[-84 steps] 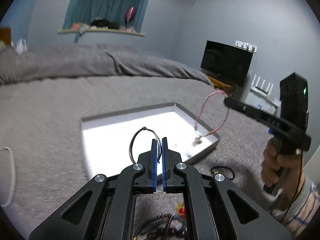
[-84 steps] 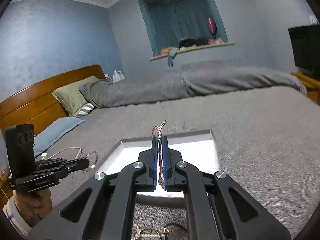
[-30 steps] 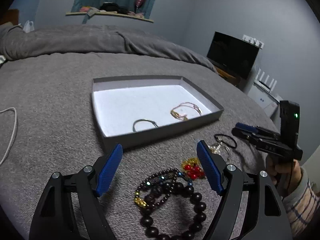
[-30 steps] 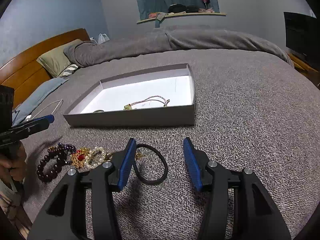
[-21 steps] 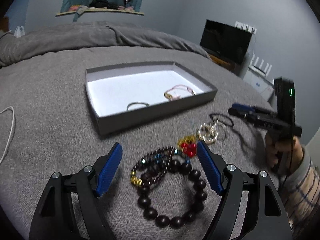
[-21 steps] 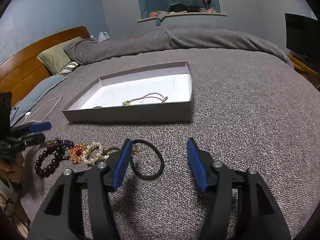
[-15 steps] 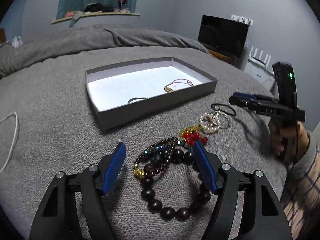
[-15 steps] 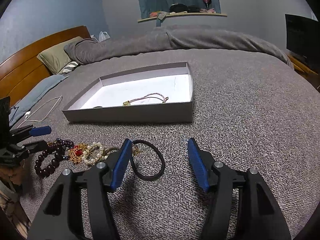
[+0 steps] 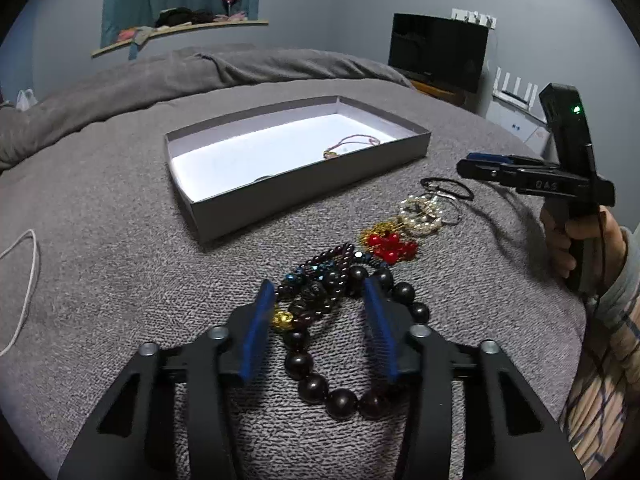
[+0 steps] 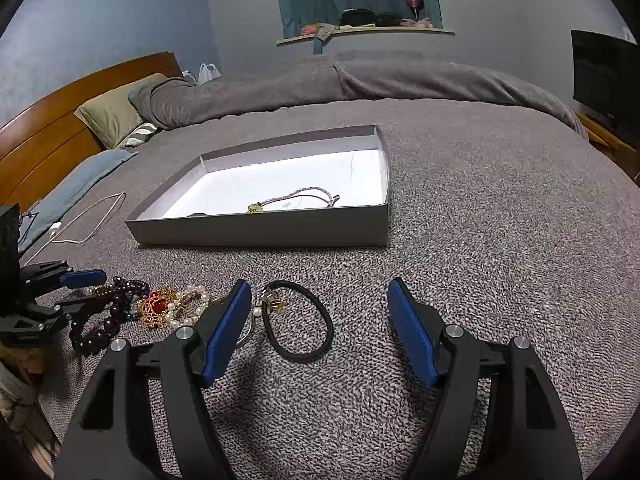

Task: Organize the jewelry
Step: 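Move the left tool to the dark red bead bracelet while the right tool approaches the black hair tie, then grasp the dark red bead bracelet with the left tool while the right tool grasps the black hair tie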

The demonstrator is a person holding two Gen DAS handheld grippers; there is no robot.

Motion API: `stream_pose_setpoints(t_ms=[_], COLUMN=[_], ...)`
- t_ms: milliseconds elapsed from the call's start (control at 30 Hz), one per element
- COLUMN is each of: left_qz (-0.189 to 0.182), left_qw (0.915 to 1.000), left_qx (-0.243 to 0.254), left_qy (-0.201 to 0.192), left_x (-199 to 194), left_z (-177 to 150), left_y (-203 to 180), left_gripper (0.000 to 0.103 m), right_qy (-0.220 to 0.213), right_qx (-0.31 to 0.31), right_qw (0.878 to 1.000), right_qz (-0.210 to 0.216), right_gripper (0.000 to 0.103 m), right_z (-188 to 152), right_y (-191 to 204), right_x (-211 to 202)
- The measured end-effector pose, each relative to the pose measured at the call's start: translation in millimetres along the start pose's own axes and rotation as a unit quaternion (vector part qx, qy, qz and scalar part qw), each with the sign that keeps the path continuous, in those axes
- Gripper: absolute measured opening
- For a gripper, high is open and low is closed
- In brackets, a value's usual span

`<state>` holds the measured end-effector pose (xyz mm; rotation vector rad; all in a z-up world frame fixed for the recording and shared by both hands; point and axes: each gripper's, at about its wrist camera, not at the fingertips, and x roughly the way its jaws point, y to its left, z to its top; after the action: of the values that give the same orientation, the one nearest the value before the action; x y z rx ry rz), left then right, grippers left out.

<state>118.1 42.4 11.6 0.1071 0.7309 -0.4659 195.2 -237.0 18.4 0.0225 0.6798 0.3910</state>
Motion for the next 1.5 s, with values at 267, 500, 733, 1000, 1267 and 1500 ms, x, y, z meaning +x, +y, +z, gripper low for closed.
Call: stream_pose_setpoints(t_ms=[267,500,733,1000,1267,1500], left_qz=[0.009,0.027,0.045,0.041,0.036,0.037], left_qw=[1.0,0.9987,0.9973,0.9948,0.994,0.9928], left_qx=[-0.004,-0.04,-0.058,-0.086,-0.097,-0.107], left_qy=[0.0,-0.017,0.003,0.035,0.035,0.037], left_x=[-2.3,-9.5,-4.9,10.0,12.3,14.2], left_z=[1.8,7.0,3.6,-2.2,-2.4,-0.8], left_y=[6.4,24.5,39.5,51.8,55.5,60.6], left_gripper=[0.011,0.009,0.009,0.014,0.033,0.033], right_qy=[-0.002,-0.001,0.007,0.016,0.046,0.061], right_qx=[-0.001,0.001,-0.002,-0.012,-0.02,-0.007], right_qw=[1.0,1.0,1.0,1.0,0.999,0.998], right_qz=[0.001,0.002,0.004,0.007,-0.01,-0.008], right_gripper=[0.07,0.07,0.07,0.07,0.045,0.046], right_z=[0.2,-0.7,-1.1,-3.2,-5.8,-7.3], right_y=[-0.5,-0.5,1.3,6.3,11.4,6.8], right_x=[-0.6,-0.9,1.8,4.1,18.4,24.6])
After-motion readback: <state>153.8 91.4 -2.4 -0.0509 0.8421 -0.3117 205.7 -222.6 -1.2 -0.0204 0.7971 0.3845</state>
